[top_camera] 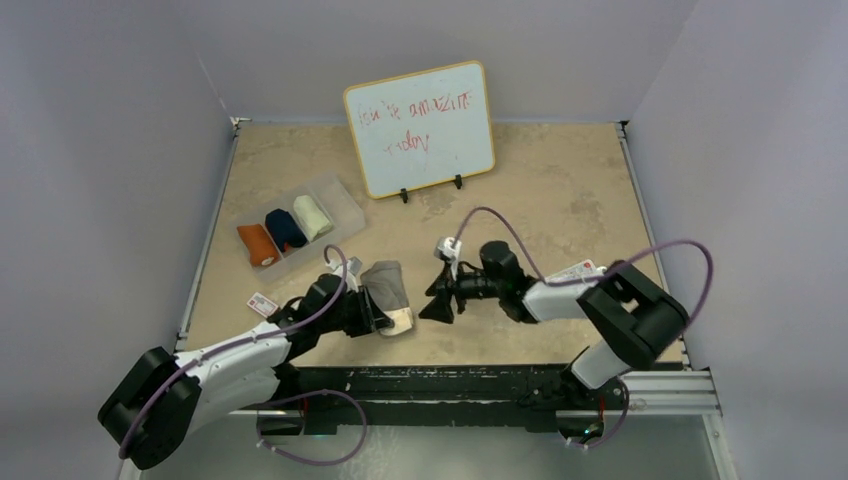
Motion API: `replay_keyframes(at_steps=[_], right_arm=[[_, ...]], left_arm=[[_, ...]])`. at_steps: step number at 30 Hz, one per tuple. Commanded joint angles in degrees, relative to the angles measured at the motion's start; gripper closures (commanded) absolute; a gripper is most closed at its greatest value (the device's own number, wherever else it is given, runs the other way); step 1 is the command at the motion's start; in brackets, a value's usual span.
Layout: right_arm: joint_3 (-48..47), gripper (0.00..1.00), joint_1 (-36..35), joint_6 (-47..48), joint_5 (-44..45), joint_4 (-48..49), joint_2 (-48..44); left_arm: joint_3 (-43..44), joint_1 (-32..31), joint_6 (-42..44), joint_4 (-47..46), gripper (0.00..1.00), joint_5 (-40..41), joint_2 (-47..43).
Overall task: Roll the underwear
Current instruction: Roll the underwear to the center of the board.
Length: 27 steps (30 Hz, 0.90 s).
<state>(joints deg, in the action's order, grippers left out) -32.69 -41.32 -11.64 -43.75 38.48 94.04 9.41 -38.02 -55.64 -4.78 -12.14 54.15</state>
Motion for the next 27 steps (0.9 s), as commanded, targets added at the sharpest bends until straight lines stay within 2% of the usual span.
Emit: replay_keyframes(at_steps=[1,3,7,12,17,23,27], right_arm=[[13.61,0.30,-1.14,17.32,12.07,28.51,-10.20],[17.29,0.30,-3.67,26.21,12.76,31.30,-12.14],[15.94,0.32,-13.16,44.10,17.12,22.15,-13.65],[15.93,0.35,-21.23,56.01,23.34,21.67,-10.35],[12.90,0.43,-25.43,60.71,26.31,18.09,-4.95],[13.69,0.44,-26.97,65.68,34.06,25.48,1.85],[12.92,0.45,-27.04,67.23,36.28,27.30,4.63]], left_arm=[[3.27,0.86,4.82,3.12,0.94,0.93,2.93],[3.15,1.95,5.66,0.33,0.96,-2.77,4.10],[3.78,3.62,8.45,-5.10,0.98,-9.76,6.68],[7.69,4.32,12.37,-2.93,0.99,-12.48,10.55],[6.38,5.71,9.59,-1.89,0.99,-12.03,10.31],[4.93,6.11,8.05,1.03,0.99,-11.59,7.84],[4.03,6.03,6.93,2.22,0.98,-11.13,6.61]])
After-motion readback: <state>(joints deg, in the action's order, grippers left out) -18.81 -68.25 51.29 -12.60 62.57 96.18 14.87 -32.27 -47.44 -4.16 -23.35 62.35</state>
